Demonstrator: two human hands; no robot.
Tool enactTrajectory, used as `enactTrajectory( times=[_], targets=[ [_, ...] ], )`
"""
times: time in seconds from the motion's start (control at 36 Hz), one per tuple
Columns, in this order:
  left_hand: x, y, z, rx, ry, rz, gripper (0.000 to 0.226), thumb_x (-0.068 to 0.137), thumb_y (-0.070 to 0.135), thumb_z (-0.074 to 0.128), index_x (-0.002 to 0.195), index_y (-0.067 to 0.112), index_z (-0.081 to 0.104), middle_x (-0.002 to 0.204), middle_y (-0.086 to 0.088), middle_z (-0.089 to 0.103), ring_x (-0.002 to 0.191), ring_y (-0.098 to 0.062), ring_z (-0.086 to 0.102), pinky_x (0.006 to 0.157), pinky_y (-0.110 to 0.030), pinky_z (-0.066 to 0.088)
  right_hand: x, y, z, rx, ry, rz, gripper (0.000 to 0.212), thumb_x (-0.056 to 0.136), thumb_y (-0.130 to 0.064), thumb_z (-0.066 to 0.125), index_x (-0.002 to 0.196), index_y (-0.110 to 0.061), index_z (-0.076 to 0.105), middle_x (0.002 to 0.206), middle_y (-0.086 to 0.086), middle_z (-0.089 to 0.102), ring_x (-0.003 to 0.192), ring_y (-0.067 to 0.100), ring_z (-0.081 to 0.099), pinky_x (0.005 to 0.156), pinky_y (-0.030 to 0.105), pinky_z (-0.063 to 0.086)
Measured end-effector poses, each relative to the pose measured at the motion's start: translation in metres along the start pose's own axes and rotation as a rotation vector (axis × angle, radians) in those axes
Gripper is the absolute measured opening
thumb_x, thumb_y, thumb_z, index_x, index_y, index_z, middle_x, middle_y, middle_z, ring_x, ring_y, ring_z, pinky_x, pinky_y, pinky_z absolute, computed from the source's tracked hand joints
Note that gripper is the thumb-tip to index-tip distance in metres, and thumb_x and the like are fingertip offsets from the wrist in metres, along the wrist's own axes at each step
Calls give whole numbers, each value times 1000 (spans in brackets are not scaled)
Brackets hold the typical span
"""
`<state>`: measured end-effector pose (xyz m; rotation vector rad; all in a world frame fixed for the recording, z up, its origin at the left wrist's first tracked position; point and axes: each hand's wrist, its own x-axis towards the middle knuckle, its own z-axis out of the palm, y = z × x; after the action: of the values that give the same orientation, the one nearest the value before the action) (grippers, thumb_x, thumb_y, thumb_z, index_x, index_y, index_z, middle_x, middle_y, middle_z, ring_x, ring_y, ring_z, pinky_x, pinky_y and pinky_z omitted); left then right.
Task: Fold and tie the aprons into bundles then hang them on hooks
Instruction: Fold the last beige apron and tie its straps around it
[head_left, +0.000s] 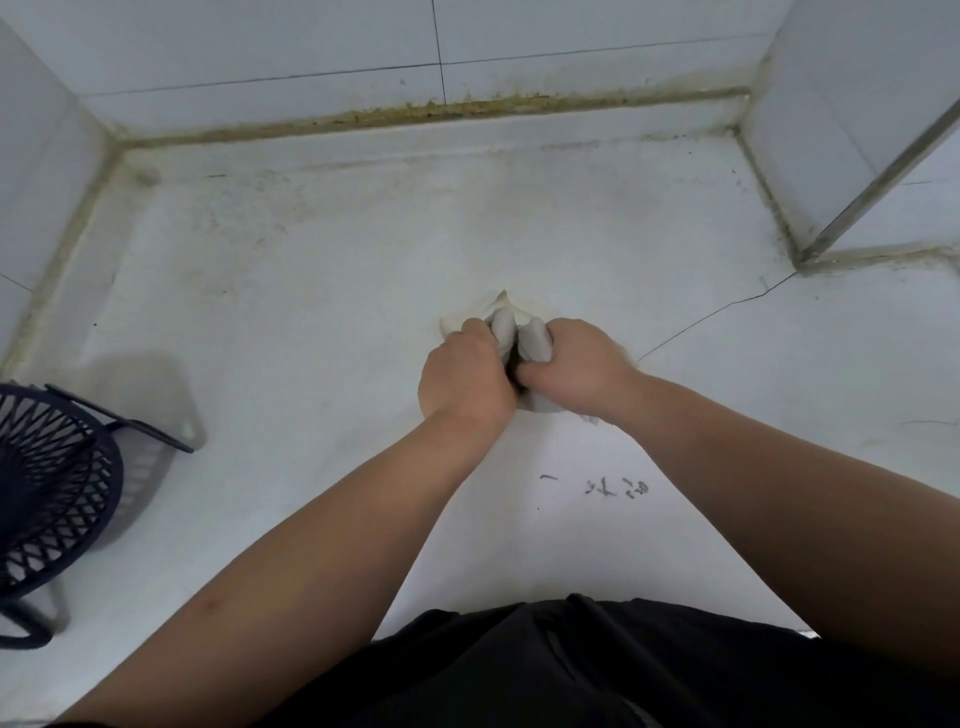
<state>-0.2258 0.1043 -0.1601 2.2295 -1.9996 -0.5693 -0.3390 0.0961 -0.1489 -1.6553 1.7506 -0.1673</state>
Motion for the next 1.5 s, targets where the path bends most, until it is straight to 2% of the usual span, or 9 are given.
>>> enactTrajectory(
  times=[0.31, 0.56, 0.69, 0.78, 0.89, 1.06, 1.19, 1.36, 1.5],
  targets=[
    [-6, -17, -20, -544, -355, 74, 20, 86, 27, 62, 86, 7, 58, 79, 2, 56, 71, -14, 51, 66, -25, 39, -10, -4, -25, 268, -187, 54, 25, 85, -15, 49, 60, -10, 44, 63, 6, 44, 58, 19, 41, 53, 27, 31],
    [-7, -30, -22, -645, -330, 10, 27, 93, 28, 61, 105, 4, 66, 88, -11, 68, 81, -29, 62, 85, -45, 52, -12, -7, -26, 38, -118, -77, 48, 94, -27, 55, 52, -11, 36, 55, 3, 32, 49, 14, 30, 47, 24, 22],
    [-3, -26, -23, -536, -253, 33, 30, 90, 35, 63, 101, 7, 57, 92, -8, 68, 79, -22, 63, 72, -35, 49, -8, -6, -21, 39, 26, -115, 26, 89, -28, 61, 107, -13, 51, 87, 0, 55, 84, 19, 51, 63, 26, 37],
    [-1, -25, -26, -587, -200, 26, 22, 90, 33, 64, 99, 20, 48, 85, 1, 66, 75, -18, 62, 65, -28, 46, -8, -4, -26, 44, 37, -148, 12, 89, -25, 62, 91, -16, 53, 76, -5, 52, 76, 15, 52, 55, 15, 34],
    [1, -25, -30, -609, -270, 71, 13, 93, 24, 60, 83, 18, 55, 73, -2, 66, 66, -19, 58, 72, -38, 51, -8, -5, -29, 205, -43, -64, 14, 88, -20, 65, 83, -7, 64, 62, 1, 57, 37, 4, 51, 40, 11, 38],
    [7, -34, -35, -918, -403, -76, 29, 92, -6, 39, 87, 6, 65, 79, -6, 67, 67, -13, 63, 70, -23, 57, -12, -10, -39, 691, -262, 121, 15, 88, 3, 47, 80, 2, 60, 83, 26, 63, 68, 31, 59, 71, 34, 56],
    [5, -43, -15, -735, -443, -111, 21, 88, -6, 50, 95, 5, 67, 88, -11, 67, 78, -18, 62, 76, -24, 54, -9, -9, -33, 544, -267, 82, 33, 88, 14, 38, 111, 4, 60, 99, 21, 64, 85, 29, 64, 76, 30, 58],
    [5, -49, 2, -787, -270, -126, 16, 90, 8, 56, 101, 16, 64, 101, -2, 68, 91, -20, 63, 84, -31, 51, -1, -13, -25, 487, -154, 69, 8, 83, -7, 56, 85, -3, 63, 74, 13, 56, 68, 26, 55, 84, 44, 54],
    [16, -50, 8, -405, -116, -20, 48, 94, 25, 54, 140, 16, 41, 139, -8, 41, 124, -24, 46, 99, -30, 37, 3, -13, -22, 389, -61, 72, 37, 82, -37, 69, 66, -7, 53, 69, 12, 61, 60, 24, 57, 66, 30, 50]
  ],
)
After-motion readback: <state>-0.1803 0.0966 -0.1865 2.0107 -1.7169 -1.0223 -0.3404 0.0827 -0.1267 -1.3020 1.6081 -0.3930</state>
